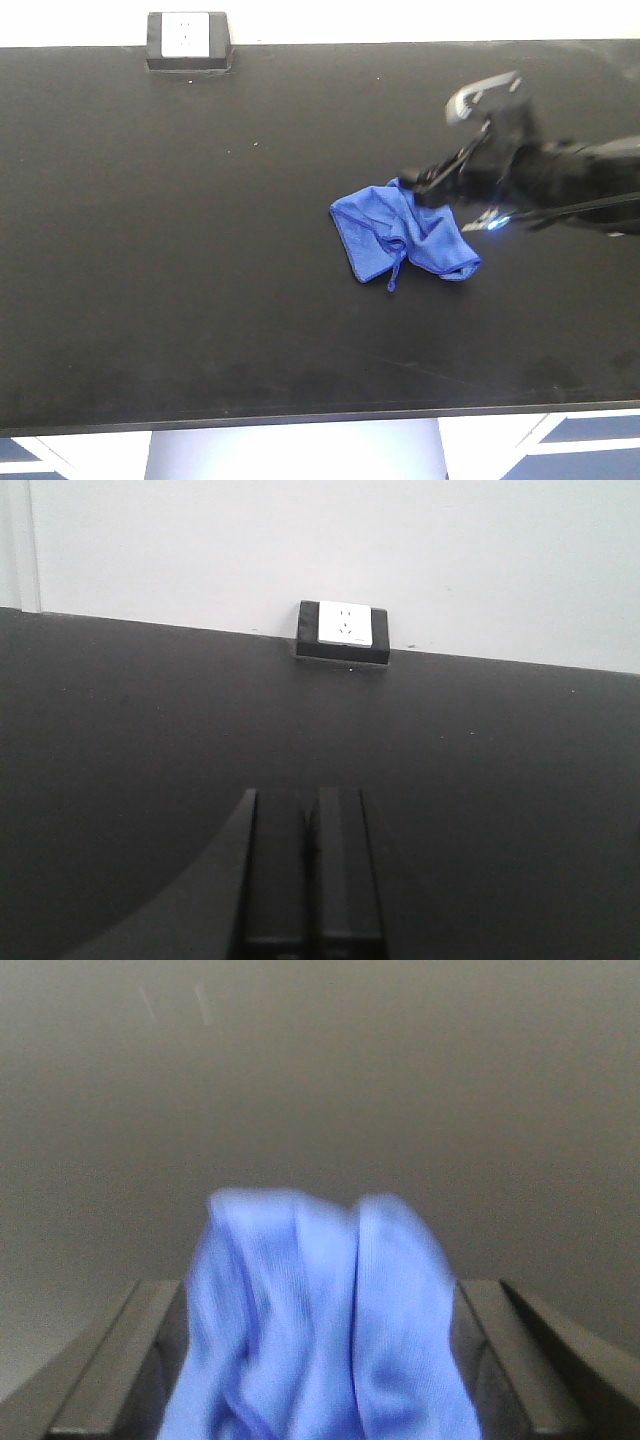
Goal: Wipe right workspace with blue cloth
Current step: 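Open the right gripper and release the blue cloth on the bench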
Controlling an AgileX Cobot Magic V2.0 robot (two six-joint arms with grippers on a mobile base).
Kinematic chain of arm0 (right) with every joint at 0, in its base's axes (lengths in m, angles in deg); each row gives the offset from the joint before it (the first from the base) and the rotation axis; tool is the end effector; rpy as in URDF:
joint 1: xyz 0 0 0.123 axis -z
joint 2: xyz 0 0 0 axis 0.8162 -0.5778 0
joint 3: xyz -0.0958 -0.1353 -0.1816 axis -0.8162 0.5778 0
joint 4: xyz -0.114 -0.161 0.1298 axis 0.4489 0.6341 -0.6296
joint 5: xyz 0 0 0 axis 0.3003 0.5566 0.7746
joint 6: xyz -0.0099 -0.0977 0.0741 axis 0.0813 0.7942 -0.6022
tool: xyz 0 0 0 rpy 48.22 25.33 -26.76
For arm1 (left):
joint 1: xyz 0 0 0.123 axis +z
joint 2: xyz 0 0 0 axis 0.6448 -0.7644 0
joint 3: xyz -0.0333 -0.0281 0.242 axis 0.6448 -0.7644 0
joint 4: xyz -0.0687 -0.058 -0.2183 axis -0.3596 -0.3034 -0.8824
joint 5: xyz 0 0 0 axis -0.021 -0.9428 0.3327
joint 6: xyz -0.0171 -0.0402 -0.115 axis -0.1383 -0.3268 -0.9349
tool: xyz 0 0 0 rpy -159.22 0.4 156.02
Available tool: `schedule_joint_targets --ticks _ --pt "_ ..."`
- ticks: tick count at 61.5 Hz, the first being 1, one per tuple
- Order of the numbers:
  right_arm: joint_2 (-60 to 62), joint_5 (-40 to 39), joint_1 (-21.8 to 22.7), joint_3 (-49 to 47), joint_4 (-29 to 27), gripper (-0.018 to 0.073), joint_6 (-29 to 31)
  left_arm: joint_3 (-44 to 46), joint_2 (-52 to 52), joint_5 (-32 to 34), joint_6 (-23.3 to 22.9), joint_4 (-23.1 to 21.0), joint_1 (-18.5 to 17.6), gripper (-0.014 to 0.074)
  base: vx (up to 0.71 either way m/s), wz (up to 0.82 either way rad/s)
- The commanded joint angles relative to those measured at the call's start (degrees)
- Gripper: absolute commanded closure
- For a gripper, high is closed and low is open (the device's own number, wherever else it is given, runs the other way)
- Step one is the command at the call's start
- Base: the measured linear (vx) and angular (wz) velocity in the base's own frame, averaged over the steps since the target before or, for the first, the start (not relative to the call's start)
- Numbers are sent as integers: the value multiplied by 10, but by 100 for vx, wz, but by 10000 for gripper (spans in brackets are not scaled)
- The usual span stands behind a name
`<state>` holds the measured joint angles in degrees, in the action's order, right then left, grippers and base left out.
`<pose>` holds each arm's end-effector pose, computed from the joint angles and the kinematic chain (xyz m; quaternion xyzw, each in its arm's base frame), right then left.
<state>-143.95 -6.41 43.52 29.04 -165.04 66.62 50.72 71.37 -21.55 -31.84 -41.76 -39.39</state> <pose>0.3221 0.0994 0.1947 -0.1969 0.8587 0.1476 0.4495 0.1121 0.0025 0.1893 -0.0534 0.7317 -0.0348 0.6787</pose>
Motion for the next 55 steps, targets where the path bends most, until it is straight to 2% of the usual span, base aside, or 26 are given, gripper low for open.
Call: schedule_joint_targets --ticks 1,6,12,24,39,48,55 --pt "71 18 2 -15 0 -30 -40 -18 8 47 -5 -4 -1 602 0 0" --pt "120 39 2 -15 0 -6 -85 -18 8 47 -5 -4 -1 602 0 0" --pt "158 63 2 -15 0 20 -106 -18 8 47 -5 -4 -1 602 0 0" --pt "206 87 2 -15 -4 59 -105 -18 8 47 -5 -4 -1 602 0 0" --pt "219 64 2 -15 -4 104 -103 -18 8 47 -5 -4 -1 602 0 0" --pt "222 19 2 -15 -3 186 -103 -18 8 47 -5 -4 -1 602 0 0" --pt "223 21 2 -15 5 302 -103 -18 8 47 -5 -4 -1 602 0 0"
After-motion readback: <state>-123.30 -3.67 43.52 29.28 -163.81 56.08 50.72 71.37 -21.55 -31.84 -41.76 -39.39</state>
